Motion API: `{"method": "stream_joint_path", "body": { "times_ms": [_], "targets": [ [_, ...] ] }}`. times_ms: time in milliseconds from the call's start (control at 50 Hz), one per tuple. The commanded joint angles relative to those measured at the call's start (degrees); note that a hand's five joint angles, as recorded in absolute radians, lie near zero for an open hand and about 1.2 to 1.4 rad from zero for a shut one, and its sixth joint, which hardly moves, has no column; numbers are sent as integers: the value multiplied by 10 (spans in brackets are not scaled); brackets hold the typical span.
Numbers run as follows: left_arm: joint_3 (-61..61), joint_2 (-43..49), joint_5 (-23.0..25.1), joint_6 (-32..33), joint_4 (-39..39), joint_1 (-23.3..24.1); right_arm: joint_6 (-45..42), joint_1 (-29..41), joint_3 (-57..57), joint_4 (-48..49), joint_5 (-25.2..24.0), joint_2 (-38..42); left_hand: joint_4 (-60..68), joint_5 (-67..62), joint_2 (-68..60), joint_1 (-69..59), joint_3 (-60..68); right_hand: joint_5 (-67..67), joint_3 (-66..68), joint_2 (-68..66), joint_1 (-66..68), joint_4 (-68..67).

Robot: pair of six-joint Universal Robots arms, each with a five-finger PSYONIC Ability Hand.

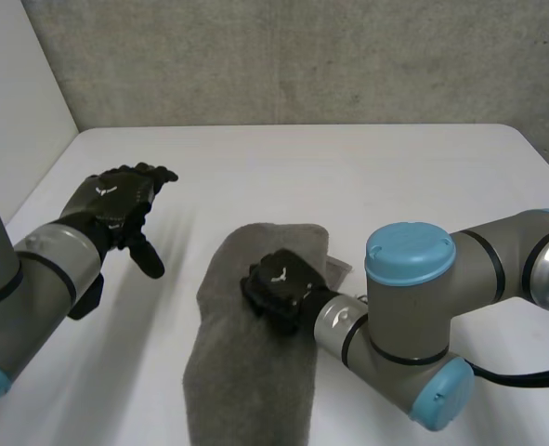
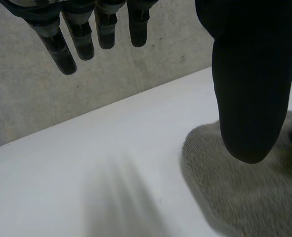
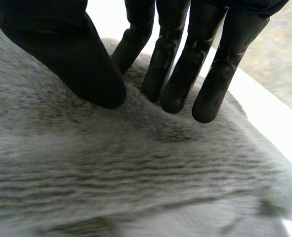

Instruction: Fold the towel.

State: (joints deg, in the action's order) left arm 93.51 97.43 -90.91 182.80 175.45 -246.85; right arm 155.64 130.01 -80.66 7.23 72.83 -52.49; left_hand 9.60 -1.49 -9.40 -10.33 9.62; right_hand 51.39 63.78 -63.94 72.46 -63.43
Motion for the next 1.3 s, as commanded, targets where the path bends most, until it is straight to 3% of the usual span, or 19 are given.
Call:
{"method": "stream_joint_path", "body": {
  "times_ms": [20, 100, 140, 320, 340, 360, 380, 400, 480, 520, 540, 580, 660, 720, 920, 1020, 1060, 1220, 1300],
  "targets": [
    [68, -37, 0, 1, 44, 5, 1, -8, 42, 38, 106, 0, 13, 6, -15, -6, 13, 186, 162, -161, 75, -166],
    [90, -46, 1, 2, 56, 5, 24, -54, 79, 41, 191, 5, 13, 6, -15, -6, 13, 186, 162, -161, 75, -166],
    [106, -47, 2, 2, 63, 6, 30, -69, 85, 40, 207, 9, 13, 6, -15, -6, 13, 186, 162, -161, 75, -166],
    [138, -45, 3, 2, 73, 12, 38, -111, 87, 31, 215, 11, 15, 4, -17, -7, 14, 186, 162, -161, 75, -166],
    [144, -45, 4, 2, 72, 16, 39, -110, 78, 23, 208, 6, 18, 1, -20, -11, 18, 63, 40, -38, -47, -43],
    [150, -45, 4, 2, 72, 22, 40, -108, 61, 12, 196, -4, 21, -2, -23, -14, 21, -254, -278, 280, -365, 275],
    [150, -45, 4, 2, 72, 22, 40, -108, 60, 12, 196, -4, 21, -2, -23, -14, 21, -257, -281, 283, -368, 278],
    [157, -45, 3, 2, 72, 28, 44, -108, 40, -4, 180, -25, 21, -2, -23, -14, 21, -386, -410, 411, -496, 406],
    [173, -45, 3, 3, 74, 32, 54, -108, -8, -23, 121, -82, 26, -7, -28, -19, 26, -390, -414, 416, -501, 411],
    [184, -40, 3, 4, 74, 33, 60, -111, -64, -25, 48, -132, 33, -14, -35, -26, 33, -410, -434, 436, -521, 431],
    [184, -40, 3, 4, 74, 33, 60, -111, -64, -25, 48, -133, 33, -14, -35, -26, 33, -410, -434, 436, -521, 431],
    [195, -34, 3, 4, 74, 33, 60, -110, -112, -20, -19, -163, 33, -14, -35, -26, 33, -464, -488, 489, -575, 484],
    [204, -22, 4, 4, 83, 32, 59, -107, -145, -5, -66, -170, 33, -14, -35, -26, 33, -478, -502, 503, -588, 498],
    [211, -15, 4, 4, 100, 27, 58, -100, -162, 20, -82, -161, 31, -13, -33, -24, 31, -471, -495, 497, -582, 491],
    [215, -22, 3, 4, 121, 25, 55, -52, -126, 62, -68, -57, 30, -11, -32, -22, 30, -362, -386, 387, -472, 382],
    [216, -23, 3, 4, 124, 25, 53, -38, -90, 84, -27, -17, 28, -9, -30, -21, 28, -188, -212, 214, -299, 209],
    [216, -24, 3, 3, 124, 25, 51, -36, -66, 94, 6, -1, 26, -7, -28, -19, 26, 159, 135, -134, 49, -139],
    [216, -25, 3, 4, 124, 26, 63, -42, -6, 109, 88, -59, 26, -7, -28, -19, 26, 186, 162, -161, 75, -166],
    [216, -27, 4, 3, 124, 26, 82, -43, 5, 100, 97, -95, 28, -9, -30, -21, 28, 186, 162, -161, 75, -166]
  ]
}}
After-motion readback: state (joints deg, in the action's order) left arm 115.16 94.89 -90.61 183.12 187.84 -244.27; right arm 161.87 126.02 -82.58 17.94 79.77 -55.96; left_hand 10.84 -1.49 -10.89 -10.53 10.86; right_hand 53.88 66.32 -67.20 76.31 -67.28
